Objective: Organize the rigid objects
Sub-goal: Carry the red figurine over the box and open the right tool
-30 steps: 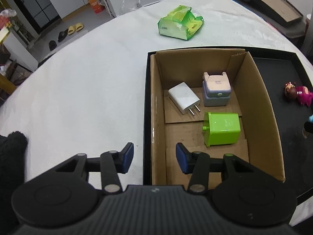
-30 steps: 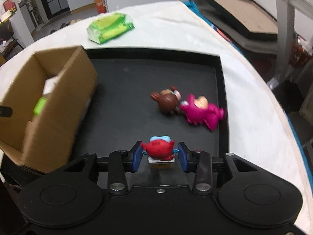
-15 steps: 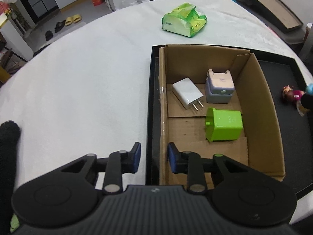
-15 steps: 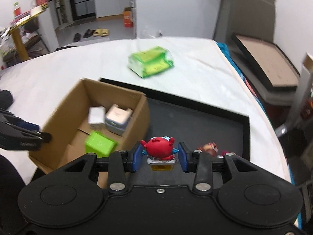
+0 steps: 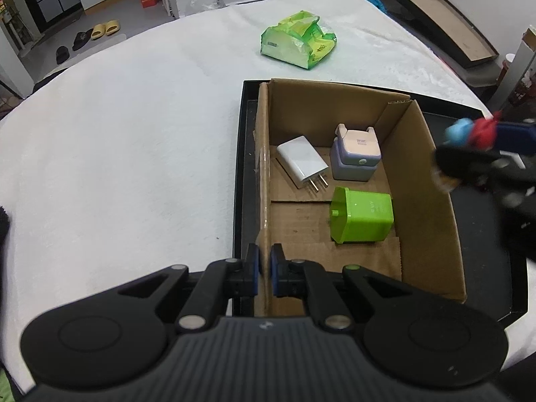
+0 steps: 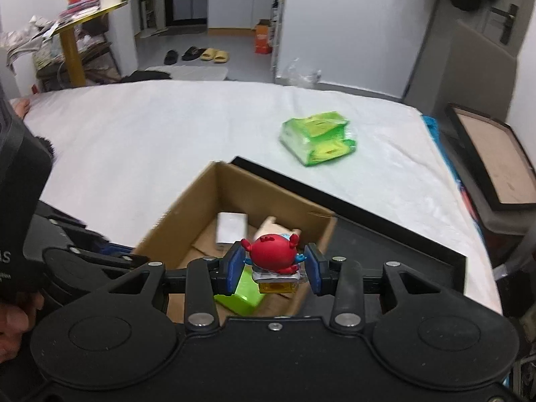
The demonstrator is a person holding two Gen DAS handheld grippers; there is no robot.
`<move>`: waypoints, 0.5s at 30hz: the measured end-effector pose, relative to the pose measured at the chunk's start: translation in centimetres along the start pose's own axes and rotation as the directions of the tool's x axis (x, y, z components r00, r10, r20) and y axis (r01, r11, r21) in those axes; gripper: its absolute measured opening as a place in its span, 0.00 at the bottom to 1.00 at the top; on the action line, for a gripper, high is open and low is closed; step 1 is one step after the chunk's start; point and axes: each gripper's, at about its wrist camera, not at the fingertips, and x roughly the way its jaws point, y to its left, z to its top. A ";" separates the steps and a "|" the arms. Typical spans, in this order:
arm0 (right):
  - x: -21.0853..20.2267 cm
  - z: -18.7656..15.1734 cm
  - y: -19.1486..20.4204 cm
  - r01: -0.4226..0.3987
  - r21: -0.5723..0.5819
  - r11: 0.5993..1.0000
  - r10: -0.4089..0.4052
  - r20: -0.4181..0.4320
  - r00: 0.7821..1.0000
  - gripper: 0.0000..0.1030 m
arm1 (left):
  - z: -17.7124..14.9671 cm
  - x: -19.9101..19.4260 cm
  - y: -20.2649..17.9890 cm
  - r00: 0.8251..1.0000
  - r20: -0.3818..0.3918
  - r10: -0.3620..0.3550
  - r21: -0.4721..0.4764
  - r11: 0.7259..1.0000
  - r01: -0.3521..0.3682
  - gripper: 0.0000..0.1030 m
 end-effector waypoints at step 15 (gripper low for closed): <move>2.3 2.3 3.4 -0.110 -0.004 0.994 0.110 -0.014 0.994 0.38 | 0.0 0.0 2.2 0.997 0.001 -0.074 -0.083 0.994 0.074 0.07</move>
